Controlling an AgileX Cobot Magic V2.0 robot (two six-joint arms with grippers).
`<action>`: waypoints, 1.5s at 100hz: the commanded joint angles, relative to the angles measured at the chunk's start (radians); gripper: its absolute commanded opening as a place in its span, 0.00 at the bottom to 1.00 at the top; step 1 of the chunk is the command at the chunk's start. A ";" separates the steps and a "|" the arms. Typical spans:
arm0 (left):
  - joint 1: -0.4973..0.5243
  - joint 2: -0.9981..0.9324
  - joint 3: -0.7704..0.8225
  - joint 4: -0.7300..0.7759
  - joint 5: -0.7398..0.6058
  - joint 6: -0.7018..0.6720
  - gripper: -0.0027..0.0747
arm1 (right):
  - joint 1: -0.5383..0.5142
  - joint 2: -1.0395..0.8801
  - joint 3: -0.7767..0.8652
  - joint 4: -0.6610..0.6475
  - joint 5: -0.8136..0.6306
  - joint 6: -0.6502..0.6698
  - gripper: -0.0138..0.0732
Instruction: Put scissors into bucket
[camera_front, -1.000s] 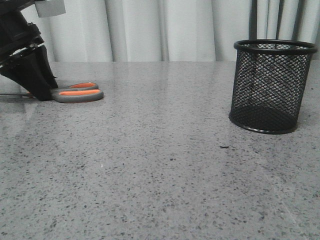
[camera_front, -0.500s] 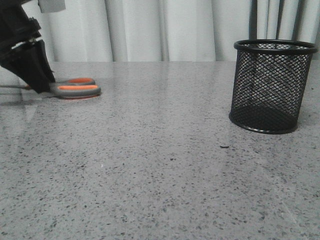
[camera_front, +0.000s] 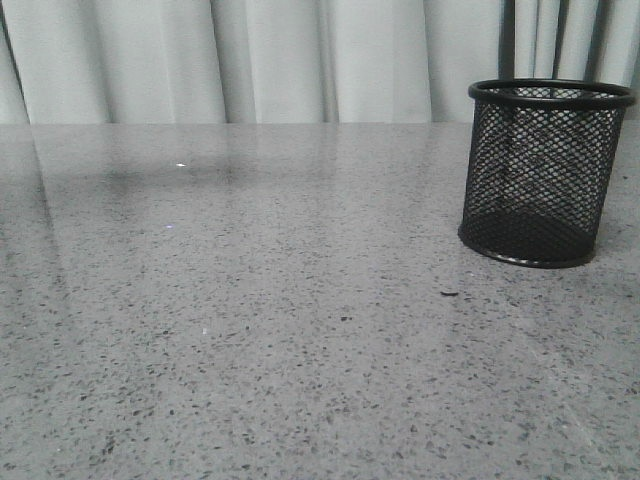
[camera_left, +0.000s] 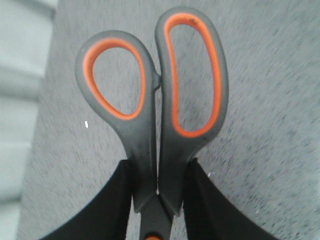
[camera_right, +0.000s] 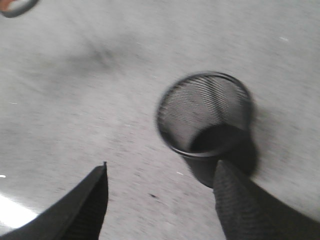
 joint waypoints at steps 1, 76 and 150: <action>-0.062 -0.107 -0.035 -0.046 0.014 -0.029 0.03 | 0.002 0.029 -0.053 0.189 -0.061 -0.114 0.63; -0.556 -0.239 -0.035 0.174 -0.139 -0.247 0.02 | 0.002 0.318 -0.373 0.609 0.199 -0.320 0.63; -0.636 -0.202 -0.035 0.159 -0.179 -0.298 0.15 | 0.002 0.396 -0.373 0.706 0.305 -0.402 0.08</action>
